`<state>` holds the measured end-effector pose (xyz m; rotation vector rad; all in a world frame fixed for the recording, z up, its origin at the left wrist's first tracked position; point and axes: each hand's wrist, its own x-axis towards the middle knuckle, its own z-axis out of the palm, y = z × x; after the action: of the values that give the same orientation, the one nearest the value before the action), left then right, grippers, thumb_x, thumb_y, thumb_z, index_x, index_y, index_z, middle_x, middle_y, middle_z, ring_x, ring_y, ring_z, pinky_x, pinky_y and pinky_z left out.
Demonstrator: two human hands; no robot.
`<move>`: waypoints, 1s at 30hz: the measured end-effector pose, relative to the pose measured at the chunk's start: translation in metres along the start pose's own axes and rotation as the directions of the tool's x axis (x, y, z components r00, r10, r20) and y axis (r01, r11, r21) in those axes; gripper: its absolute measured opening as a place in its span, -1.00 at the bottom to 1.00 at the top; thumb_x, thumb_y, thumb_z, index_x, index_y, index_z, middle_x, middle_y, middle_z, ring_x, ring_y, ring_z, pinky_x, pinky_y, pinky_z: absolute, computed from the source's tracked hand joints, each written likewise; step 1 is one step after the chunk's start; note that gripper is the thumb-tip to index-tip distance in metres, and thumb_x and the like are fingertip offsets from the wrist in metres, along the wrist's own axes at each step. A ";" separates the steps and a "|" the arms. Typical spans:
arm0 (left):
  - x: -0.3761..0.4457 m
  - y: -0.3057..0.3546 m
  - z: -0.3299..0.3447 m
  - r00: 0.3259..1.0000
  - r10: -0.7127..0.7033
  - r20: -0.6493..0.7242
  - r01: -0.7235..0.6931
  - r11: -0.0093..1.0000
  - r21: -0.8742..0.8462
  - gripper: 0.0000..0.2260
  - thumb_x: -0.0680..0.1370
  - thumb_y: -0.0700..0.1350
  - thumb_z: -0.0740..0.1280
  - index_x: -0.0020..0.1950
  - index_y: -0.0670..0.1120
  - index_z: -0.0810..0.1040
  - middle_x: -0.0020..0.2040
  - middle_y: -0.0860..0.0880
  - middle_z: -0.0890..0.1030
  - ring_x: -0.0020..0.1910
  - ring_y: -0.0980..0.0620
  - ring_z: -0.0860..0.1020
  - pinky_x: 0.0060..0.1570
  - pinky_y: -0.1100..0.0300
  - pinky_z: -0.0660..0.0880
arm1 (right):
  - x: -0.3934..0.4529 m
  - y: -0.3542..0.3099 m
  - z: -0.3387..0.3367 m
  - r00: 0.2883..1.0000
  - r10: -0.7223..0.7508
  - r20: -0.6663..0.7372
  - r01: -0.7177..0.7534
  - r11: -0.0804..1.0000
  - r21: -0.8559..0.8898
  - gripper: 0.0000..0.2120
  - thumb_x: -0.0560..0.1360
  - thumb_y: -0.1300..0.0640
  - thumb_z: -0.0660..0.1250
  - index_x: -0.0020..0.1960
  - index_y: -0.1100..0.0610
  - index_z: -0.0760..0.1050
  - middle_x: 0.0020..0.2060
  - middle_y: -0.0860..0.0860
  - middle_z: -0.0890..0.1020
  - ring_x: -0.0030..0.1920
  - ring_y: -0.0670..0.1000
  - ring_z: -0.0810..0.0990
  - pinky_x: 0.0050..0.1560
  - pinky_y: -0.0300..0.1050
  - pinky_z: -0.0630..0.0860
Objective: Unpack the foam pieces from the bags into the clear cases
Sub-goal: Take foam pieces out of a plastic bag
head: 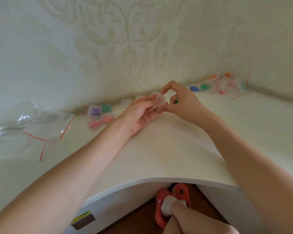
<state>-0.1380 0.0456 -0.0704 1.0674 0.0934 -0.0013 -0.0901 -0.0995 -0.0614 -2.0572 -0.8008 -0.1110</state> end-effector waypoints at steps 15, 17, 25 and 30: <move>0.007 0.009 -0.008 0.990 -0.012 -0.139 -0.013 0.984 -0.176 -0.97 0.50 -0.29 0.34 -0.13 -0.20 0.53 -0.15 -0.17 0.61 -0.25 -0.02 0.65 -0.06 0.15 0.60 | 0.001 0.003 0.002 0.994 -0.017 -0.110 0.019 1.000 0.017 -0.81 0.49 -0.02 0.35 0.00 0.04 0.42 -0.64 -0.10 0.25 -0.54 -0.09 0.20 -0.41 -0.17 0.20; 0.005 0.007 -0.007 0.995 -0.021 -0.096 0.006 0.988 -0.152 -0.98 0.50 -0.28 0.34 -0.11 -0.18 0.54 -0.11 -0.15 0.61 -0.19 -0.03 0.64 0.01 0.13 0.58 | 0.000 0.001 0.003 0.994 -0.024 -0.106 0.025 1.000 0.009 -0.80 0.49 -0.10 0.32 0.04 -0.04 0.47 -0.64 -0.10 0.25 -0.54 -0.09 0.22 -0.43 -0.21 0.19; 0.000 0.006 -0.005 1.000 0.003 -0.005 -0.003 0.996 -0.087 -0.91 0.42 -0.28 0.38 -0.09 -0.21 0.57 0.05 -0.13 0.65 -0.05 -0.03 0.64 0.05 0.10 0.58 | 0.001 0.000 0.006 0.995 -0.051 -0.085 0.041 0.992 -0.120 -0.80 0.53 -0.17 0.25 0.02 -0.12 0.57 -0.54 -0.07 0.39 -0.49 -0.13 0.35 -0.43 -0.29 0.20; 0.002 0.006 -0.004 0.999 0.002 -0.041 -0.006 0.996 -0.094 -0.85 0.42 -0.30 0.40 -0.03 -0.22 0.57 -0.02 -0.17 0.62 -0.11 -0.04 0.63 -0.01 0.07 0.60 | 0.000 -0.002 0.006 0.981 -0.061 -0.183 0.012 0.965 -0.261 -0.77 0.61 0.00 0.17 0.13 -0.03 0.57 -0.36 -0.15 0.52 -0.29 -0.12 0.51 -0.28 -0.18 0.33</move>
<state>-0.1361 0.0525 -0.0674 0.9739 0.1274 0.0286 -0.0924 -0.0939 -0.0640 -2.2352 -0.7362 -0.4477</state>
